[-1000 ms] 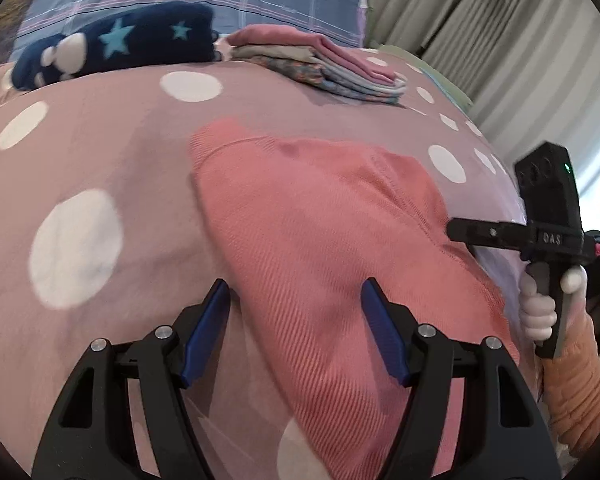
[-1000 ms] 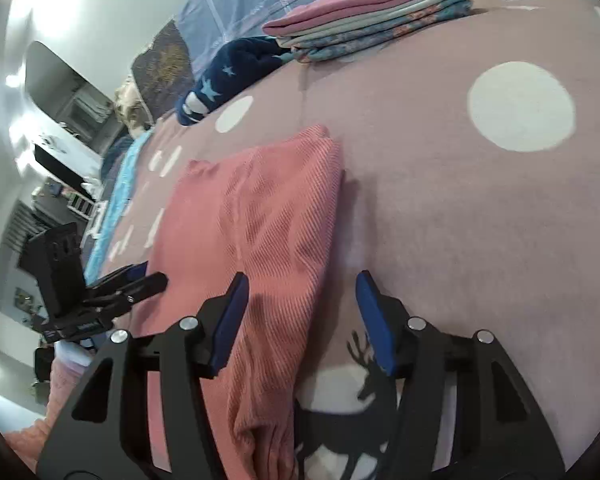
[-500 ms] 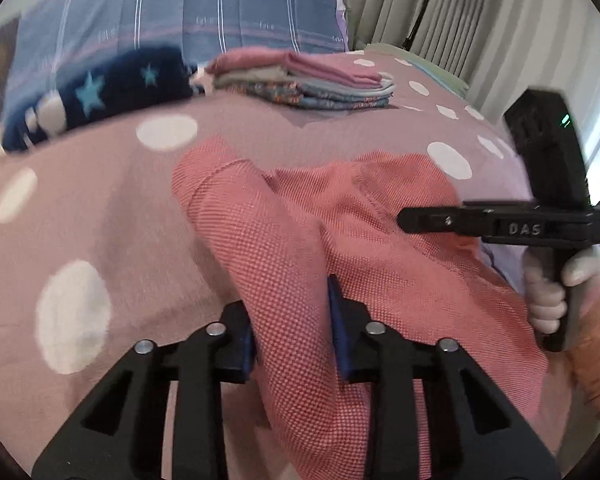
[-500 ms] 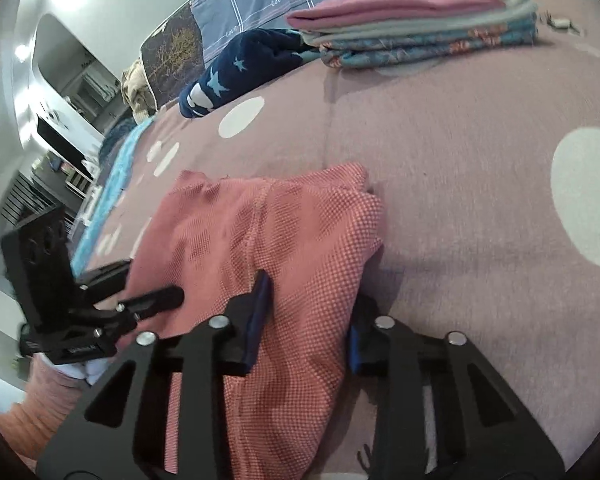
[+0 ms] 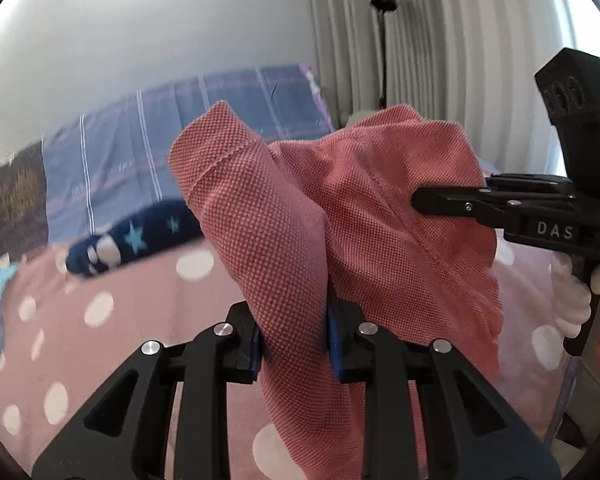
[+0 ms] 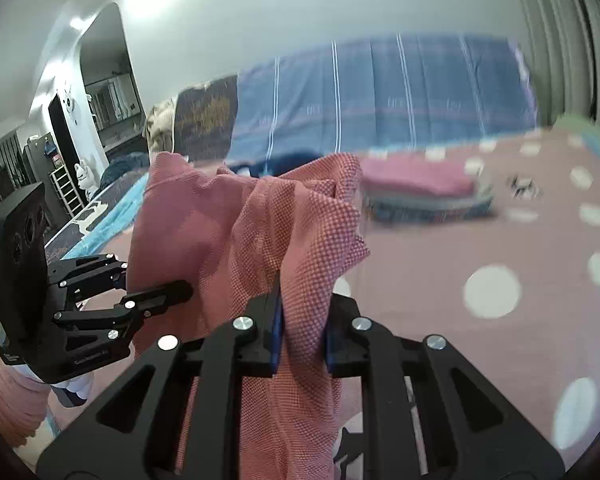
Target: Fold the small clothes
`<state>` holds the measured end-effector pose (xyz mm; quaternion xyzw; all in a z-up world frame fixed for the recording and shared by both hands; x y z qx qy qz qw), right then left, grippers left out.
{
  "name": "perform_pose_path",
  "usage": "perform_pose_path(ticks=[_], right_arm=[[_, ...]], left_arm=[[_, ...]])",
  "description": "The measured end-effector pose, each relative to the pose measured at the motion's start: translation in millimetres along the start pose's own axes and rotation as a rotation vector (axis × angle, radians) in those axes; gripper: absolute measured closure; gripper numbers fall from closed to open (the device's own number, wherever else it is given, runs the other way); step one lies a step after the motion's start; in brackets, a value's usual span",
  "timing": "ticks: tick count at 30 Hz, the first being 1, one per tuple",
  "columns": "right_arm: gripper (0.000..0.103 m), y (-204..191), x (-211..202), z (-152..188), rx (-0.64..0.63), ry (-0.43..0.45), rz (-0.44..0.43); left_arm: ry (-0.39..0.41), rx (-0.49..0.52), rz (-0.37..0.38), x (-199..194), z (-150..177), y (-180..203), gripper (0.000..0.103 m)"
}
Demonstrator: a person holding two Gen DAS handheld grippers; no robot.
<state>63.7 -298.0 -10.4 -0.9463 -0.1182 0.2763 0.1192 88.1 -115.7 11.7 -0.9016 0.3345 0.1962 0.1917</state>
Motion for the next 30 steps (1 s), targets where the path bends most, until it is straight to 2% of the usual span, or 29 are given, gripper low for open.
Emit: perform_pose_path(ticks=[2, 7, 10, 14, 22, 30], right_arm=[[0.088, -11.6, -27.5, -4.7, -0.048, 0.065, 0.028], [0.088, -21.3, -65.4, -29.9, -0.107, 0.16, 0.095], [0.088, -16.6, -79.3, -48.9, -0.114, 0.202, 0.131], [0.088, -8.7, -85.7, -84.9, -0.159, 0.255, 0.214], [0.088, 22.2, -65.0, -163.3, -0.16, 0.335, 0.325], [0.088, 66.5, 5.5, -227.3, -0.103, 0.331, 0.359]], left_arm=[[0.037, 0.027, -0.012, -8.7, -16.6, 5.1, 0.077], [0.122, 0.108, -0.034, -22.4, -60.2, 20.1, 0.077], [0.159, 0.181, -0.06, -20.9, -90.6, 27.2, 0.077], [0.18, 0.215, -0.082, -5.2, -130.7, 24.7, 0.077], [0.187, 0.241, -0.14, 50.8, -205.3, -2.3, 0.077], [0.146, 0.247, -0.193, 125.2, -228.9, -30.9, 0.077]])
Point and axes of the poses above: each gripper's, at about its wrist camera, not at the fingertips, and x roughly the way its jaws point, y to its right, z to its underside, the point moved 1 cm from there along x, roughly the way its jaws point, and after that the axes turned 8 degrees about x, right-handed, at the moved point
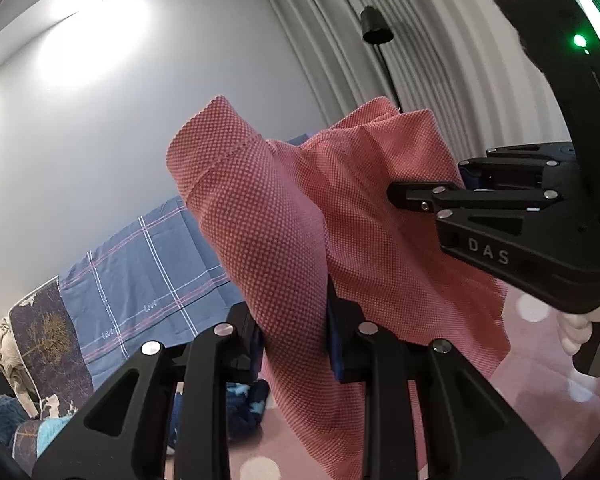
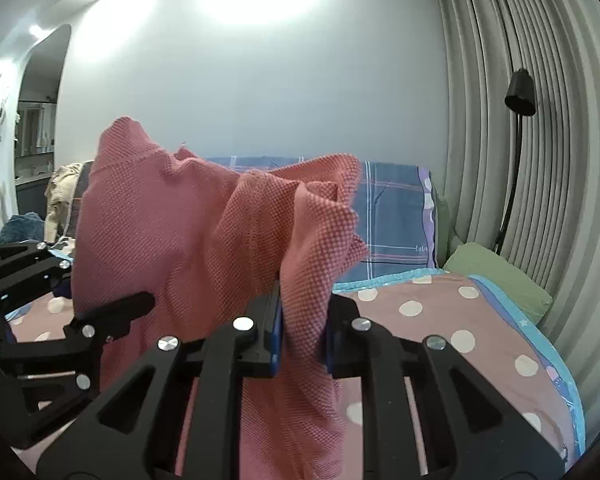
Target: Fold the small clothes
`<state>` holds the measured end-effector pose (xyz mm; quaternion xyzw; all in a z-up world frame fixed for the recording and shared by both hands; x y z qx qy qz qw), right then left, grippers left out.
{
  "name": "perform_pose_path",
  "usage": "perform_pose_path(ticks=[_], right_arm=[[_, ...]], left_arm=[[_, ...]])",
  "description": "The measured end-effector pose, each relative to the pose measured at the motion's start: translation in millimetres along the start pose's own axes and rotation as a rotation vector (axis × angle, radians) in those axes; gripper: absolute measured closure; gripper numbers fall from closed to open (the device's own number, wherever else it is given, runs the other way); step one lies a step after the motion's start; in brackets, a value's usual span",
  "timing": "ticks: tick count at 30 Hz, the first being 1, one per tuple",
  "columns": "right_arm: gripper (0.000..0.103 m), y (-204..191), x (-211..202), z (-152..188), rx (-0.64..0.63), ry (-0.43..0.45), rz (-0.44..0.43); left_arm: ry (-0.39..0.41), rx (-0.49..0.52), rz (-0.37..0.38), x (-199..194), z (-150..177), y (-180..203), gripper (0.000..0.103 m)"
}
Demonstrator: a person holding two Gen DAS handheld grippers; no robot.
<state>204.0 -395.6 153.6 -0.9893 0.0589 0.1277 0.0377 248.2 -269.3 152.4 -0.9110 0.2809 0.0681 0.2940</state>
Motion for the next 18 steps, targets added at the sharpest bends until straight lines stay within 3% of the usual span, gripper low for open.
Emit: perform_pose_path(ticks=[5, 7, 9, 10, 11, 13, 14, 15, 16, 18], right_arm=[[0.088, -0.2, 70.3, -2.2, 0.018, -0.025, 0.01], [0.088, -4.6, 104.5, -1.2, 0.01, -0.038, 0.024], [0.087, -11.0, 131.7, 2.6, 0.0, -0.059, 0.041], [0.084, -13.6, 156.6, 5.7, -0.004, -0.087, 0.062], [0.074, -15.6, 173.4, 10.5, -0.005, -0.116, 0.083], [0.056, -13.5, 220.4, 26.4, -0.002, -0.212, 0.181], [0.058, -4.0, 247.5, 41.5, 0.01, -0.263, 0.266], [0.059, 3.7, 261.6, 56.4, 0.035, -0.297, 0.29], [0.059, 9.4, 268.9, 69.2, 0.063, -0.319, 0.278], [0.061, 17.2, 285.0, 112.2, 0.092, -0.412, 0.206]], left_arm=[[-0.043, -0.019, -0.026, 64.0, 10.1, -23.0, 0.077], [-0.068, -0.082, -0.02, 95.5, 23.9, -30.6, 0.076], [-0.111, -0.144, -0.034, 131.7, 44.9, -36.0, 0.064], [-0.164, -0.16, -0.078, 158.4, 64.6, -36.0, 0.058], [-0.214, -0.161, -0.12, 176.9, 80.7, -34.6, 0.054], [-0.335, -0.173, -0.166, 212.2, 121.8, -30.5, 0.054], [-0.369, -0.189, -0.153, 221.5, 138.2, -29.1, 0.054], [-0.402, -0.202, -0.133, 229.0, 153.8, -26.5, 0.054], [-0.435, -0.207, -0.112, 235.6, 172.2, -19.2, 0.054], [-0.411, -0.179, -0.108, 236.9, 188.1, -10.8, 0.056]])
Point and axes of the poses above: each gripper's, at about its wrist camera, not at the fingertips, and x roughly the way its jaws point, y to its right, z to its underside, the point moved 1 cm from there along x, roughly the way its jaws point, and after that the axes turned 8 degrees about x, right-handed, at the moved point
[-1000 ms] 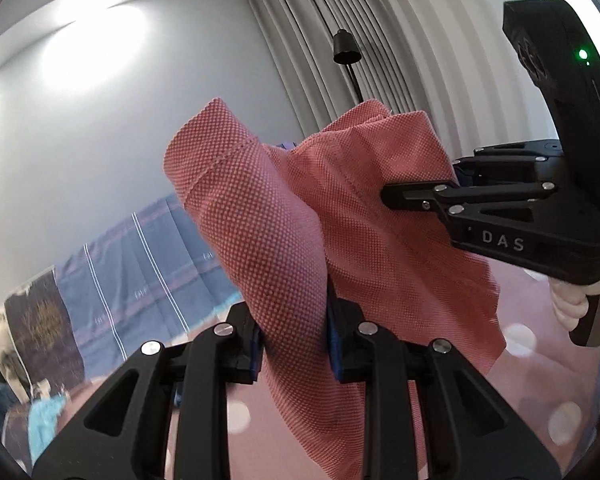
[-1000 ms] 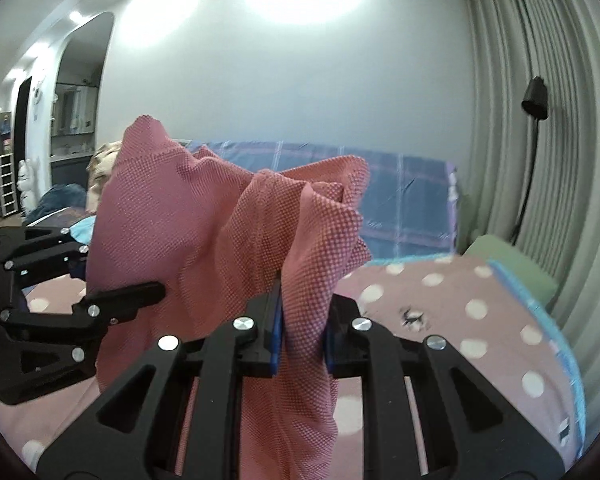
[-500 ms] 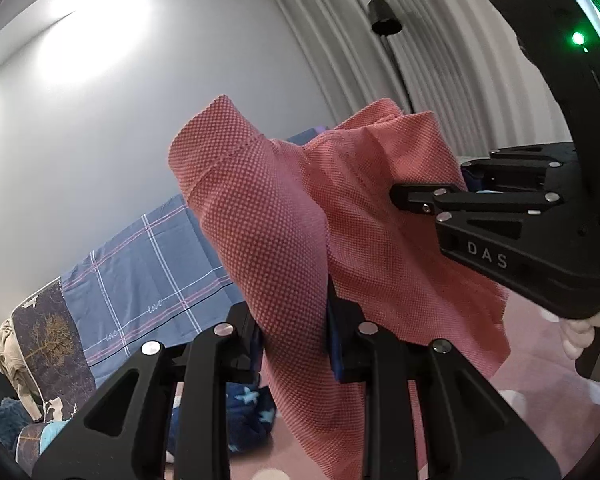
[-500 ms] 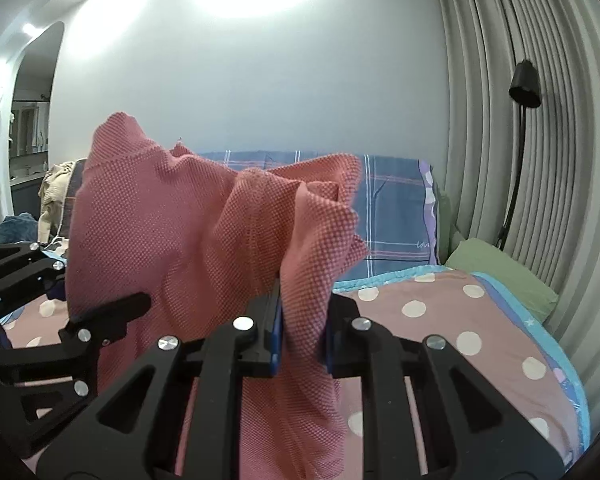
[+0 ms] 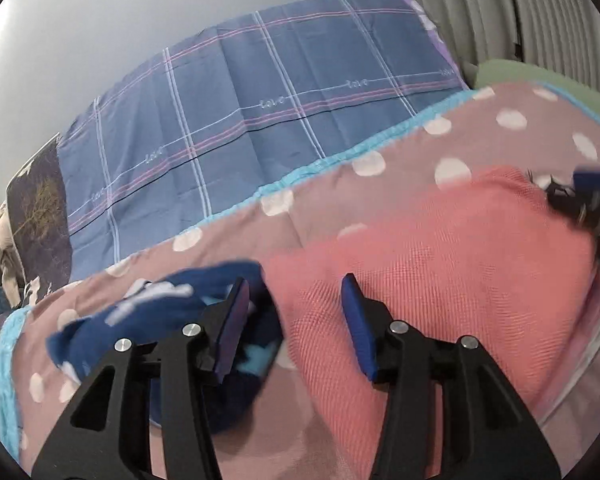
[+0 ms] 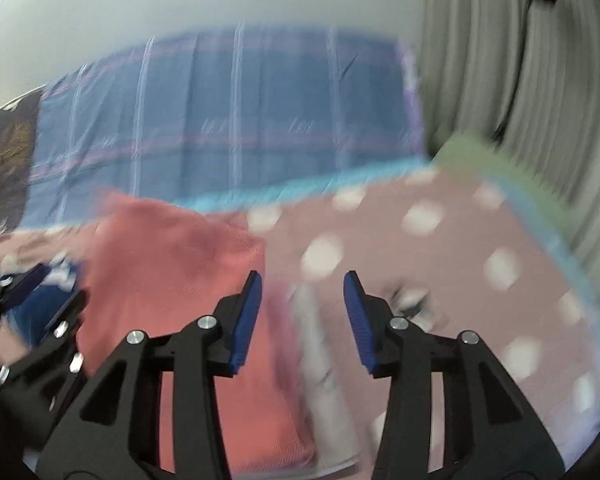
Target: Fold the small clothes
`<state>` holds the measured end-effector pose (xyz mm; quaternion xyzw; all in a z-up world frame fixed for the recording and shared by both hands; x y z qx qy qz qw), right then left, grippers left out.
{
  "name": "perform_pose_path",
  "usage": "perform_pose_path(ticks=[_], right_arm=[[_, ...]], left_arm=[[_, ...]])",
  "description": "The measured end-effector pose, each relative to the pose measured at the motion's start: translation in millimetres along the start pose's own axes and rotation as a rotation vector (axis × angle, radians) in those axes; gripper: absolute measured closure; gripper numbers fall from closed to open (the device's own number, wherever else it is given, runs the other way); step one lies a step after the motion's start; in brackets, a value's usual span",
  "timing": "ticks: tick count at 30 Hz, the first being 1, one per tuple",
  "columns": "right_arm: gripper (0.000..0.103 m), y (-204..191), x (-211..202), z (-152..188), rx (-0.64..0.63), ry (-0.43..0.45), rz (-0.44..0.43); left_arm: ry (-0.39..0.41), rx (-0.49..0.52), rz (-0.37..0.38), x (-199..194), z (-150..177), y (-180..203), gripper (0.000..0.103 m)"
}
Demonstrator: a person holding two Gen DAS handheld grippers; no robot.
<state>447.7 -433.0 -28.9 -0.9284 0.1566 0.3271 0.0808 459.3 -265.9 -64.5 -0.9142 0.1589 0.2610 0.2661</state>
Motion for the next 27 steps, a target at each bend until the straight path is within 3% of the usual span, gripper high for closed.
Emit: perform_pose_path(ticks=[1, 2, 3, 4, 7, 12, 16, 19, 21, 23, 27], right_arm=[[0.063, -0.1, 15.3, 18.6, -0.035, -0.043, 0.006], [0.063, -2.2, 26.1, 35.3, -0.065, -0.077, 0.021], [0.062, 0.0, 39.7, 49.4, -0.084, -0.117, 0.022], [0.061, 4.5, 51.4, 67.4, -0.082, -0.135, 0.015], [0.061, 10.8, 46.5, 84.2, -0.035, -0.077, -0.016], [0.06, 20.0, 39.7, 97.4, 0.014, -0.086, -0.06], [0.06, 14.2, 20.7, 107.1, -0.019, -0.074, -0.016], [0.06, 13.1, -5.3, 116.5, -0.025, -0.079, -0.004], [0.06, 14.9, -25.1, 125.7, -0.009, -0.115, -0.018], [0.06, 22.4, -50.3, 148.9, 0.055, -0.171, -0.11], [0.06, 34.9, -114.1, 201.9, 0.094, -0.201, -0.204]], left_arm=[[0.032, 0.048, -0.001, -1.8, 2.2, 10.0, 0.059], [0.052, 0.081, 0.001, -5.5, 2.1, 19.1, 0.073], [0.06, 0.105, -0.007, -6.8, 4.4, 22.5, 0.077], [0.063, 0.123, -0.04, -5.0, 4.3, 26.0, 0.077], [0.071, 0.148, -0.073, -7.5, 11.0, 36.8, 0.078], [0.072, 0.122, -0.041, -23.9, 21.8, 36.7, 0.078], [0.044, 0.115, 0.016, -45.0, 36.0, 37.7, 0.074], [0.07, 0.024, 0.08, -84.1, 52.2, 32.0, 0.073], [0.088, -0.048, 0.168, -115.2, 66.4, 31.6, 0.073], [0.092, -0.072, 0.245, -150.0, 84.7, 40.1, 0.068], [0.142, -0.062, 0.296, -223.4, 116.3, 58.0, 0.048]])
Point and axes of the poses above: each gripper's, at about its wrist camera, not at the fingertips, and x roughly the way its jaws point, y to its right, z to its underside, the point moved 1 cm from there along x, roughly the way its jaws point, and after that the axes turned 8 degrees about x, right-handed, at the moved point
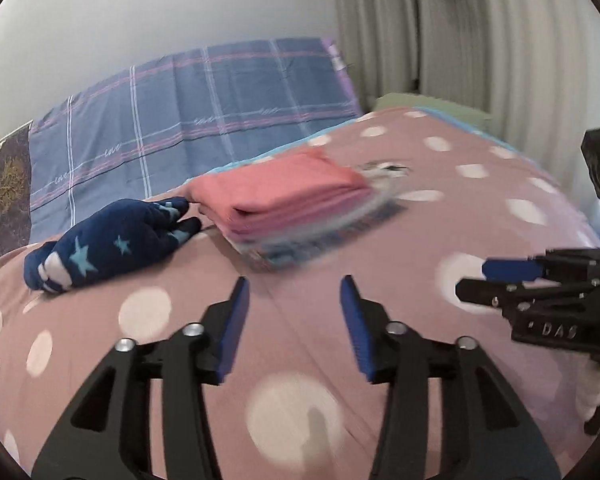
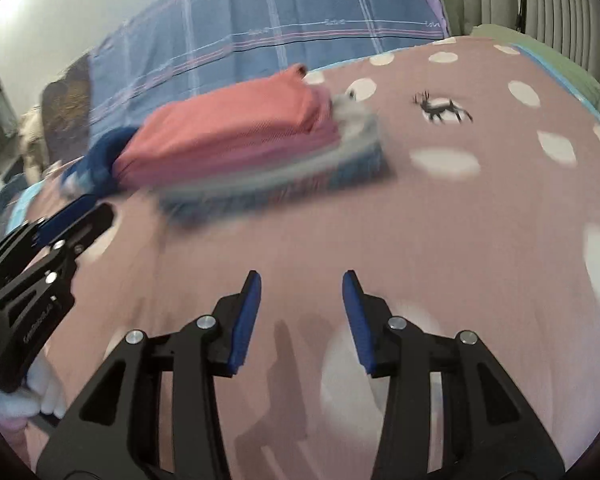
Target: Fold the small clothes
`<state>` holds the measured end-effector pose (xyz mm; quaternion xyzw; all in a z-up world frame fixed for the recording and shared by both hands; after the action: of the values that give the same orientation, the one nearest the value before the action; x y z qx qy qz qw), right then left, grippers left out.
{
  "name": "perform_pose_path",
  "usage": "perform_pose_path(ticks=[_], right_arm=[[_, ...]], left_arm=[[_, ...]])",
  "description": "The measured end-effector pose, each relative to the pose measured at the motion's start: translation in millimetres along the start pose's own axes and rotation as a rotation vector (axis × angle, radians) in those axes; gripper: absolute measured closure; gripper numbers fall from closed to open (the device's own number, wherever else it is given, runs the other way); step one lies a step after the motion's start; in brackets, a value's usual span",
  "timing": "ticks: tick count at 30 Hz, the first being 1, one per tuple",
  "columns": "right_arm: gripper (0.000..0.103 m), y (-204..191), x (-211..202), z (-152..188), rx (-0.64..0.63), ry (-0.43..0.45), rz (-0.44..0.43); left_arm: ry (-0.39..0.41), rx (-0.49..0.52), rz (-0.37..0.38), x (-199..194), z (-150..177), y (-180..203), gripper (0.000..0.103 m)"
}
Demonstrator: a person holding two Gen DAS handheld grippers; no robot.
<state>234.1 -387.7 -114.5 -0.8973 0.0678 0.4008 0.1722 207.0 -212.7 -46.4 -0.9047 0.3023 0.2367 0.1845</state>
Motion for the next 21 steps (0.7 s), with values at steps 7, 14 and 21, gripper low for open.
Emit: perform_pose_path(ticks=[7, 14, 21], right_arm=[[0.036, 11.8, -131.7, 82.2, -0.014, 0.158, -0.018], [0.021, 2.2, -202.0, 126.0, 0.033, 0.263, -0.007], [0.014, -3.3, -243.6, 143.6, 0.047, 0.34, 0.029]], left_arm=[[0.076, -0.054, -0.052, -115.0, 23.7, 44.8, 0.016], [0.142, -0.043, -0.106, -186.1, 27.5, 67.7, 0.004], [0.176, -0.092, -0.157, -224.8, 35.9, 65.1, 0.001]])
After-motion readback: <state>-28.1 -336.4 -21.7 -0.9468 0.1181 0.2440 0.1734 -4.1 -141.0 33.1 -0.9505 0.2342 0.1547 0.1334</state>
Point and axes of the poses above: each gripper's, at about its wrist camera, not at the fingertips, and x roughly the way its jaws point, y to its right, z to its underside, the point moved 1 cm from there along x, roughly the way its jaws point, and after that the axes turned 8 degrees about x, right-handed, at the moved point
